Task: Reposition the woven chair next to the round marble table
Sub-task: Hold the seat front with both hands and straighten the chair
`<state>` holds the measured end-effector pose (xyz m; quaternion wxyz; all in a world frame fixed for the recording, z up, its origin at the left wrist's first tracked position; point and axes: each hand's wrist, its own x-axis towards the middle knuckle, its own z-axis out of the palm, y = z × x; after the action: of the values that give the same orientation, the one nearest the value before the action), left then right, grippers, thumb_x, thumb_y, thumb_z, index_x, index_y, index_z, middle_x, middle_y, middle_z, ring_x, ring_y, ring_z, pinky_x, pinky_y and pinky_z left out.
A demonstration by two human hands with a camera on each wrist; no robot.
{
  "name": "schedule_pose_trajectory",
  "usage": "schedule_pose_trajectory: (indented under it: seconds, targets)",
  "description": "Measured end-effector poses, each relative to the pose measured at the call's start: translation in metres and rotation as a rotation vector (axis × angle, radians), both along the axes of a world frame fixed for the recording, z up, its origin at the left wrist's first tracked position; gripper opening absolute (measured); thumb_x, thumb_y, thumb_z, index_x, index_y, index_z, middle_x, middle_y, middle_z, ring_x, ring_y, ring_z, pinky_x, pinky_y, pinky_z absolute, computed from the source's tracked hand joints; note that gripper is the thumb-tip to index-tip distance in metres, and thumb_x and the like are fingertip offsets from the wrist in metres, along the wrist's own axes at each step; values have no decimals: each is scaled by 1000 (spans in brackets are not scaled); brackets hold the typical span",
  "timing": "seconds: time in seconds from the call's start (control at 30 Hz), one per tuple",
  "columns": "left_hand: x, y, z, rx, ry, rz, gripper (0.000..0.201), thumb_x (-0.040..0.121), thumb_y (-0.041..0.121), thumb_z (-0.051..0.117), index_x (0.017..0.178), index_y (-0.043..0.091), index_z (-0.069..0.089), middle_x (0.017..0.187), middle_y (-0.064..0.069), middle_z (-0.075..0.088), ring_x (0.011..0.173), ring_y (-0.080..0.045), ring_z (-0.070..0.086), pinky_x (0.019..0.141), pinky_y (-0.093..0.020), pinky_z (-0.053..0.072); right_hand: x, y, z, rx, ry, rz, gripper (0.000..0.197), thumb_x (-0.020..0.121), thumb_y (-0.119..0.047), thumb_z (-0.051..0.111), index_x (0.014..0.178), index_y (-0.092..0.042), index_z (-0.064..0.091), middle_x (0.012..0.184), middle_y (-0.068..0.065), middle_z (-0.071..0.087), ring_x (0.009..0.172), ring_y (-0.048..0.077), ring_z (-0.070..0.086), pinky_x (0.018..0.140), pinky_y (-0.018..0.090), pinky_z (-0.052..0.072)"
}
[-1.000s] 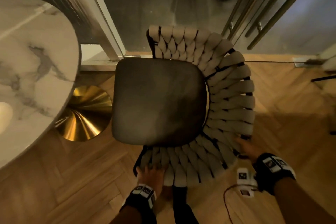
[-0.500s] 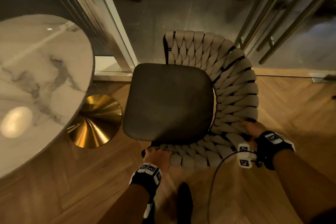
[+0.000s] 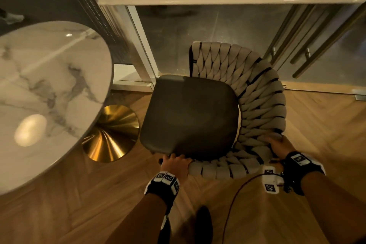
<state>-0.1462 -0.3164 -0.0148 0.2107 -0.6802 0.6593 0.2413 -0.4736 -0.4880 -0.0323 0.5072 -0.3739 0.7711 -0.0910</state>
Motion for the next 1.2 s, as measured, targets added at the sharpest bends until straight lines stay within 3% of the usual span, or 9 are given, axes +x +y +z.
schedule_pose_trajectory:
  seconds: [0.03,0.1,0.23,0.4,0.53,0.73,0.83,1.03,1.2]
  targets:
    - [0,0,1,-3,5,1,46,99,28,46,143,37,44,148,2,51,137,-34,42,112,-58,26,-2,7,-6,4,-52,-33,72,67,-52,78,124,-11,64,119,20,70,97,38,69,77,50,63]
    - [0,1,3,-10,12,3,45,98,28,46,143,37,45,147,2,52,136,-35,43,112,-58,27,9,28,4,55,-134,-49,52,78,-35,80,119,-8,64,110,23,71,84,35,72,58,40,64]
    - [3,10,5,25,18,-3,45,98,28,47,142,36,46,145,1,53,135,-36,43,110,-60,27,29,53,26,127,-242,-122,33,93,-19,67,124,-9,65,109,24,72,78,35,72,49,35,60]
    - [3,38,9,19,26,-6,41,97,30,49,138,33,50,140,1,56,132,-36,45,110,-57,30,37,82,50,105,-279,-147,13,94,-9,65,106,-11,66,91,17,70,74,34,68,58,38,57]
    - [7,68,9,26,33,8,42,96,30,49,138,32,49,143,0,55,133,-36,44,110,-57,29,45,110,63,95,-287,-129,26,92,-6,67,118,-6,65,115,27,70,85,37,69,82,59,58]
    - [17,109,6,87,25,14,52,93,29,53,144,31,43,151,-3,46,138,-36,38,113,-58,25,61,148,79,114,-322,-115,38,100,-1,53,137,5,50,119,24,61,73,27,58,56,36,50]
    - [28,128,8,99,22,18,52,94,28,53,145,30,43,153,-3,44,140,-37,36,113,-59,23,65,164,66,100,-305,-119,39,98,2,55,137,5,51,116,19,60,73,26,59,58,35,49]
    - [59,138,12,32,24,30,43,93,30,54,136,33,52,146,1,52,136,-31,41,110,-55,28,85,173,35,121,-327,-157,38,94,-2,63,131,-4,58,124,27,66,105,47,66,85,65,56]
    - [83,136,5,-26,29,55,44,94,31,52,138,38,49,144,4,53,135,-31,42,111,-55,28,96,163,6,140,-323,-177,39,87,-10,71,126,-8,64,117,25,70,104,47,68,84,72,53]
